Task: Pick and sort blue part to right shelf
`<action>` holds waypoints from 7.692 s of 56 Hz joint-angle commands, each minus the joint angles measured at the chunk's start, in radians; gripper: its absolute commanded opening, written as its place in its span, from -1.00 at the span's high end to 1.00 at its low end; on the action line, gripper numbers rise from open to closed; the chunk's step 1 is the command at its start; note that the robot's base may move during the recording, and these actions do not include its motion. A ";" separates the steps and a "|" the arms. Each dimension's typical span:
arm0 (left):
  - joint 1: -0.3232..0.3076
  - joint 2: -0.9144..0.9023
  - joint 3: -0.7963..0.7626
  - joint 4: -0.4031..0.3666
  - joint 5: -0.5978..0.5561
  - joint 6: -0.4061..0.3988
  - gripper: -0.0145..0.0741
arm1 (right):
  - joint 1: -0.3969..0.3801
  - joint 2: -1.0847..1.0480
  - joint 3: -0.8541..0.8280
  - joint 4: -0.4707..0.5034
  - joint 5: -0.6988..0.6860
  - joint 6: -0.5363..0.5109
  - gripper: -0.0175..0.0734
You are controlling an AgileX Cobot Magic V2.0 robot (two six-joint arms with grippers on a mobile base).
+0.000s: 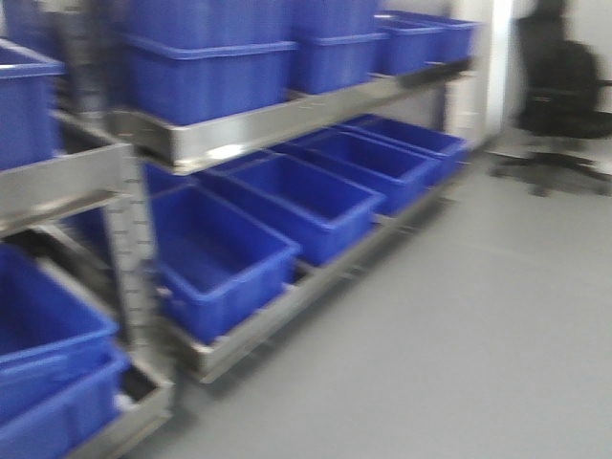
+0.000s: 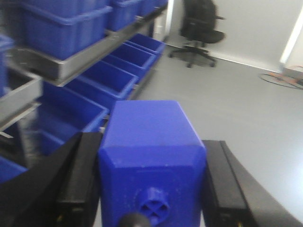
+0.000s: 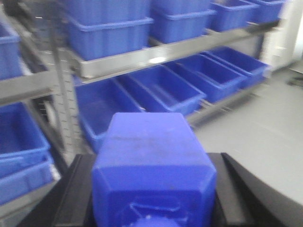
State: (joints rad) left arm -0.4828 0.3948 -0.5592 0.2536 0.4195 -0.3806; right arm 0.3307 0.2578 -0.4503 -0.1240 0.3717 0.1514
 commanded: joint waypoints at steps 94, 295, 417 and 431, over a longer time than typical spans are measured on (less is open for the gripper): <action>-0.004 0.010 -0.032 0.008 -0.089 -0.004 0.03 | 0.001 0.012 -0.026 -0.011 -0.092 -0.010 0.16; 0.141 0.073 -0.131 0.015 0.016 0.109 0.39 | -0.093 0.709 -0.651 -0.223 0.495 0.239 0.16; 0.141 -0.358 0.160 0.109 0.092 0.098 0.39 | -0.189 -0.088 0.060 0.053 -0.096 -0.134 0.51; 0.141 -0.358 0.169 0.109 0.092 0.098 0.39 | -0.189 -0.088 0.060 0.053 -0.080 -0.132 0.51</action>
State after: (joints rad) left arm -0.3338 0.0220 -0.3679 0.3482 0.5886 -0.2736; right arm 0.1471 0.1602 -0.3648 -0.0575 0.3724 0.0237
